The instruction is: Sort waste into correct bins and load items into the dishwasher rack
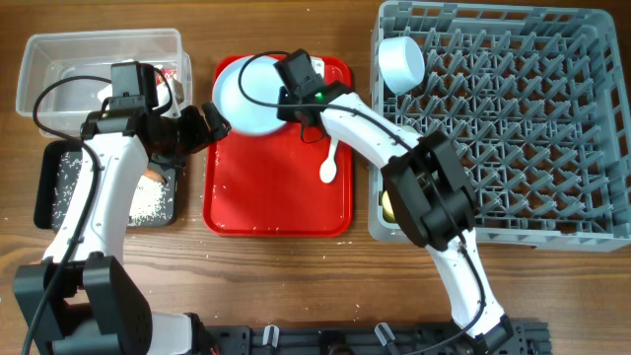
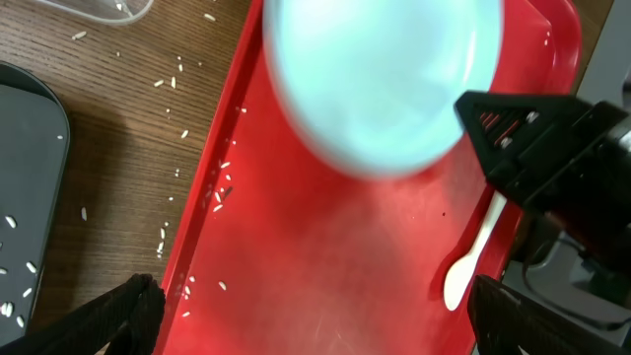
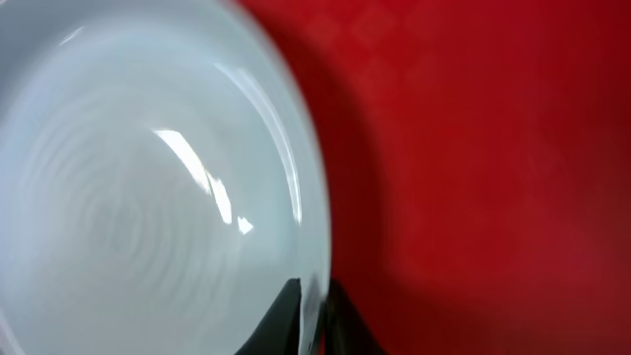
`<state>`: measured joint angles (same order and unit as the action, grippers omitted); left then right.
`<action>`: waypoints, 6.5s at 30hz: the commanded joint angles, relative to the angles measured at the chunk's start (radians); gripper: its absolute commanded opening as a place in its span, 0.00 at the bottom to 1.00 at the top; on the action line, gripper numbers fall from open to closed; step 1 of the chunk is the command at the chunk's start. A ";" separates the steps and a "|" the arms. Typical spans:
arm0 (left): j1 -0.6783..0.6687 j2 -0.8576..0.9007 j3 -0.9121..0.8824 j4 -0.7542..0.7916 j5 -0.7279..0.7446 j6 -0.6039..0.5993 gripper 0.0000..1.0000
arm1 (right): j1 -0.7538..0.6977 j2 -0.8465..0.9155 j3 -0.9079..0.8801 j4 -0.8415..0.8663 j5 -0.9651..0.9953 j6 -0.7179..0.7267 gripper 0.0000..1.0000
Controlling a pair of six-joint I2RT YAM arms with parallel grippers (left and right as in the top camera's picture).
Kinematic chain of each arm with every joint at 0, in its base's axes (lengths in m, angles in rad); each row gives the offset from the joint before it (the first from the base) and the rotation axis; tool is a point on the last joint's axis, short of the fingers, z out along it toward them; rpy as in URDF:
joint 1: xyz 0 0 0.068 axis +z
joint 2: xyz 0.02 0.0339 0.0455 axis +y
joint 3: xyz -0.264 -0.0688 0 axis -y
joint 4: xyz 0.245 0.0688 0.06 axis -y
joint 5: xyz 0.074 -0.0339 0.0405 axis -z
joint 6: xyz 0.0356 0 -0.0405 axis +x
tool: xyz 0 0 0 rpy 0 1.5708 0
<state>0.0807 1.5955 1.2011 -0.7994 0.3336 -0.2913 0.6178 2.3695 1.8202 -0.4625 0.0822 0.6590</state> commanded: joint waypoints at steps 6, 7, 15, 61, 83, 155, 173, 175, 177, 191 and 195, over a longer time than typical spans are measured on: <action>0.003 -0.008 0.013 0.003 -0.003 -0.002 1.00 | -0.002 0.000 0.023 -0.134 -0.014 0.081 0.04; 0.003 -0.008 0.013 0.003 -0.003 -0.001 1.00 | -0.009 -0.016 0.026 -0.142 -0.016 0.081 0.04; 0.003 -0.008 0.013 0.003 -0.003 -0.001 1.00 | -0.073 -0.333 0.026 -0.161 0.094 -0.092 0.04; 0.003 -0.008 0.013 0.003 -0.003 -0.002 1.00 | -0.383 -0.743 -0.443 -0.220 0.413 -0.749 0.98; 0.003 -0.008 0.013 0.003 -0.003 -0.002 1.00 | -0.071 -0.657 -0.389 -0.162 -0.203 -0.172 0.84; 0.003 -0.008 0.013 0.003 -0.003 -0.002 1.00 | -0.304 -0.968 -0.681 -0.747 0.297 1.095 0.04; 0.003 -0.008 0.013 0.003 -0.003 -0.001 1.00 | -0.303 -1.433 -0.574 -0.661 0.033 0.060 1.00; 0.003 -0.008 0.013 0.003 -0.003 -0.002 1.00 | -0.303 -1.489 -0.574 -0.723 -0.043 0.050 1.00; 0.003 -0.008 0.013 0.003 -0.003 -0.002 1.00 | -0.303 -1.507 -0.574 -0.772 -0.029 0.048 1.00; 0.003 -0.008 0.013 0.003 -0.003 -0.002 1.00 | -0.309 -1.562 -0.639 -0.475 -0.002 -0.362 1.00; 0.003 -0.008 0.013 0.003 -0.003 -0.002 1.00 | -0.393 -1.740 -0.789 -0.290 -0.045 -0.397 1.00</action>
<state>0.0807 1.5955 1.2011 -0.7998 0.3344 -0.2913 0.2859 0.7582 1.1240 -0.8230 0.0723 0.3542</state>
